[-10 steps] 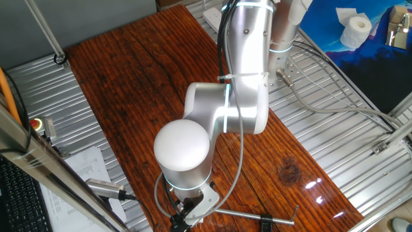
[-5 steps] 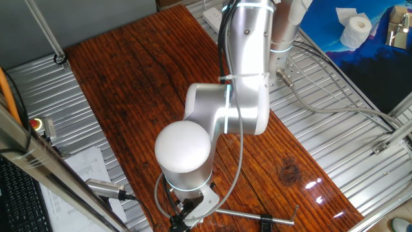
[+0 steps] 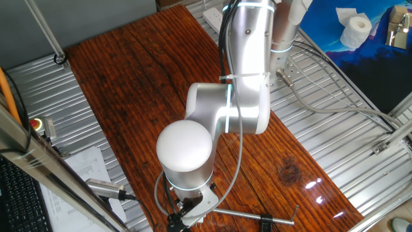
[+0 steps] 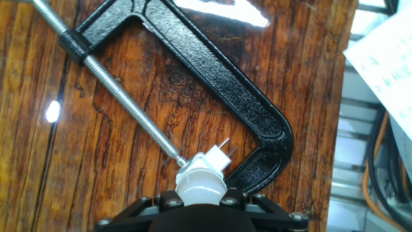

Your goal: Install the light bulb by rotating it

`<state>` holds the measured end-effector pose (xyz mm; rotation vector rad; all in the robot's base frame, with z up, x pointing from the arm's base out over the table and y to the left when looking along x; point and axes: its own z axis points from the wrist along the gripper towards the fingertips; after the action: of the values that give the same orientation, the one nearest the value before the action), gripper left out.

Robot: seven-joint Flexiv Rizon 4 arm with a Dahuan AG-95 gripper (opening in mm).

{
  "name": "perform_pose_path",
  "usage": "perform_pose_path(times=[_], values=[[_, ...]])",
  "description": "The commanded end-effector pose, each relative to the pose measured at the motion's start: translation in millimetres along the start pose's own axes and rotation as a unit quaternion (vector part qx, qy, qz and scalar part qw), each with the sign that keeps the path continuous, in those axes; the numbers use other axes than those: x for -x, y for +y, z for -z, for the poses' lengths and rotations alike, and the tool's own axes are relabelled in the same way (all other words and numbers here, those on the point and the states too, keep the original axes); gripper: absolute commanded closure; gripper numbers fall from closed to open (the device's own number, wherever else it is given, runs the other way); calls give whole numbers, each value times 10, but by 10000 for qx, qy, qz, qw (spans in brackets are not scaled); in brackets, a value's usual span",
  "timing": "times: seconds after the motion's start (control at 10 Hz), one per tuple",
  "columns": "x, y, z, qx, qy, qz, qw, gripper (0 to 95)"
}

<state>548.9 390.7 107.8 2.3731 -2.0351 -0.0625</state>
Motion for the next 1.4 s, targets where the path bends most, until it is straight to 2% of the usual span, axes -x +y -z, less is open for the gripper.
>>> perform_pose_path(times=[0.1, 0.4, 0.9, 1.0, 1.4], values=[[2, -15, -4, -8, -1, -209, 9998, 760], [2, -15, -4, 0, 43, -470, 9989, 760], [2, -16, -3, -3, 40, -1392, 9903, 760], [2, -16, -3, -3, 45, -1569, 9876, 760], [3, -16, -3, -1, 55, -2497, 9683, 760]])
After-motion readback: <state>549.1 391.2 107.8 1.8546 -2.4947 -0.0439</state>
